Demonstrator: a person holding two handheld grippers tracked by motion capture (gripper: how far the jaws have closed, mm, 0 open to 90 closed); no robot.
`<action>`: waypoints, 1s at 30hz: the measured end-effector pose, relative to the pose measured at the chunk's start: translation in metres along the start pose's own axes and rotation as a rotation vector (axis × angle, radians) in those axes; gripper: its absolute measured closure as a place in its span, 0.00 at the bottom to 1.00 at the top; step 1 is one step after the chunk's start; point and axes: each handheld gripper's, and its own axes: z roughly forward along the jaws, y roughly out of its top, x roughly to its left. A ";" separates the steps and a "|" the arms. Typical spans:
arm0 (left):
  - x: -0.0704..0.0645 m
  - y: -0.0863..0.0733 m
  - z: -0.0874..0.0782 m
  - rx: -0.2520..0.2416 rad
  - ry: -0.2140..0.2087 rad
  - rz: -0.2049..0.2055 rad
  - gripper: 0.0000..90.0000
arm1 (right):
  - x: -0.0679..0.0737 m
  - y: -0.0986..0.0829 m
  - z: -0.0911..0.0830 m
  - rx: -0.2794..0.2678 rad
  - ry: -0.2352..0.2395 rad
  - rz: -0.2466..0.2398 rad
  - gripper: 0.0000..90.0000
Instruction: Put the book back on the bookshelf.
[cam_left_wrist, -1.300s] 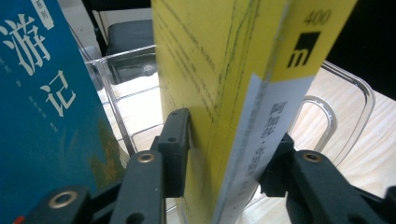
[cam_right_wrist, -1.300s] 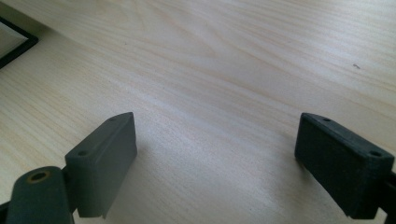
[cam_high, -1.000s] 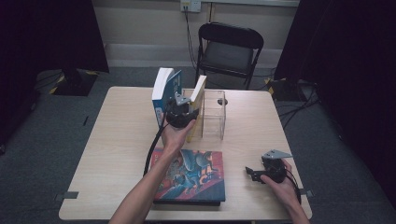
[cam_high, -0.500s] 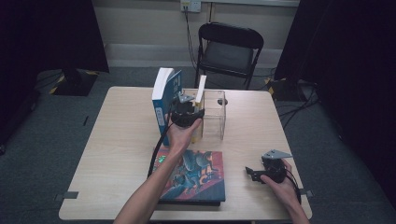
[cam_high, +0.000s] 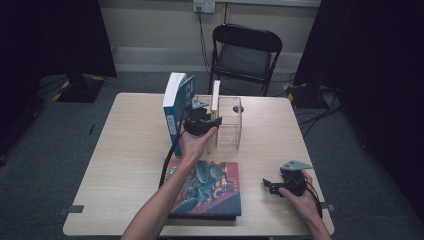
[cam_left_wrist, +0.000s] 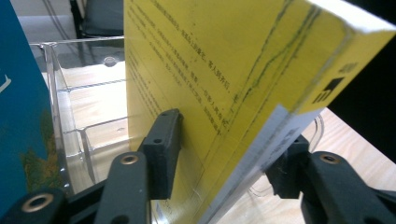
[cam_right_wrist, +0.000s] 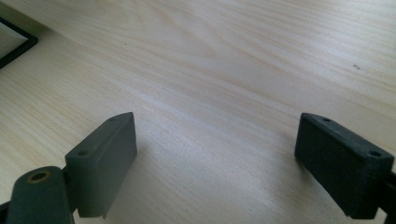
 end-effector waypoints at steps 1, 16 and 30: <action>0.001 -0.001 -0.001 -0.001 -0.009 0.003 0.55 | 0.000 0.000 0.000 0.000 0.000 0.000 0.14; 0.004 -0.013 -0.014 0.012 -0.045 0.061 0.46 | 0.000 0.000 0.000 0.000 0.001 0.000 0.14; 0.008 -0.017 -0.027 0.000 -0.059 0.086 0.44 | 0.000 0.000 0.000 0.000 0.001 -0.001 0.14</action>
